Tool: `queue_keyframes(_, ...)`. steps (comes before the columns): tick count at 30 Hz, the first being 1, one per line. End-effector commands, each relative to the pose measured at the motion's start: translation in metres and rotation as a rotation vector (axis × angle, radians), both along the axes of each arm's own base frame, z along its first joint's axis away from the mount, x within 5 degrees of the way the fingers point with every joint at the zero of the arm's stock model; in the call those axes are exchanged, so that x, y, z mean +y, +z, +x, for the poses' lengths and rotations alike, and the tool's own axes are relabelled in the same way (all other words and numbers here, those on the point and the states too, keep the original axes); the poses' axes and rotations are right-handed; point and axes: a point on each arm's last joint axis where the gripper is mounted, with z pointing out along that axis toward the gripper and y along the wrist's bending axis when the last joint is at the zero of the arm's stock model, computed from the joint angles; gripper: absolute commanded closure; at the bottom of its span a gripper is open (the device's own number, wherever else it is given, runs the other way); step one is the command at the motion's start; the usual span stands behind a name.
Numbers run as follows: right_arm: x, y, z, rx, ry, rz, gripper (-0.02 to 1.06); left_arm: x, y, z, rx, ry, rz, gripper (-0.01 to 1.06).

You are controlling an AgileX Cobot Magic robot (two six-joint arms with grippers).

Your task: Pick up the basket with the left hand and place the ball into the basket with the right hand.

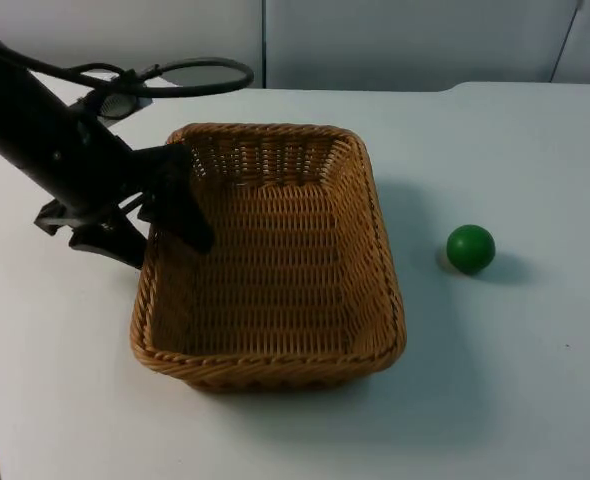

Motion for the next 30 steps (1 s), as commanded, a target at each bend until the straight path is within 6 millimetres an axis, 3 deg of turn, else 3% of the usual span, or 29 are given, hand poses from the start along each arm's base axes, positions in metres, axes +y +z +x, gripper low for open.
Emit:
queue_keyframes(1,0.000,-0.001,0.001,-0.004,0.010,-0.002,1.04,-0.003,-0.005,0.004,0.001,0.026,0.003,0.41)
queue_keyframes(3,0.000,-0.001,0.001,-0.004,0.010,-0.002,1.04,-0.002,-0.011,0.007,-0.005,0.038,0.016,0.52)
queue_keyframes(4,0.000,-0.001,0.001,-0.004,0.010,-0.002,1.04,-0.001,-0.012,0.008,-0.012,0.059,0.027,0.63)
queue_keyframes(5,0.000,-0.001,0.001,-0.004,0.010,-0.002,1.04,-0.001,-0.012,0.008,-0.012,0.059,0.027,0.63)
queue_keyframes(8,0.000,-0.001,0.001,-0.004,0.010,-0.002,1.04,0.002,-0.014,0.012,-0.037,0.094,0.048,1.05)
queue_keyframes(20,0.000,-0.001,0.001,-0.004,0.010,-0.002,1.04,-0.002,0.007,0.014,0.012,0.124,-0.018,1.05)
queue_keyframes(30,0.000,-0.001,0.001,-0.004,0.010,-0.002,1.04,0.001,0.058,0.009,-0.074,0.124,0.006,1.05)
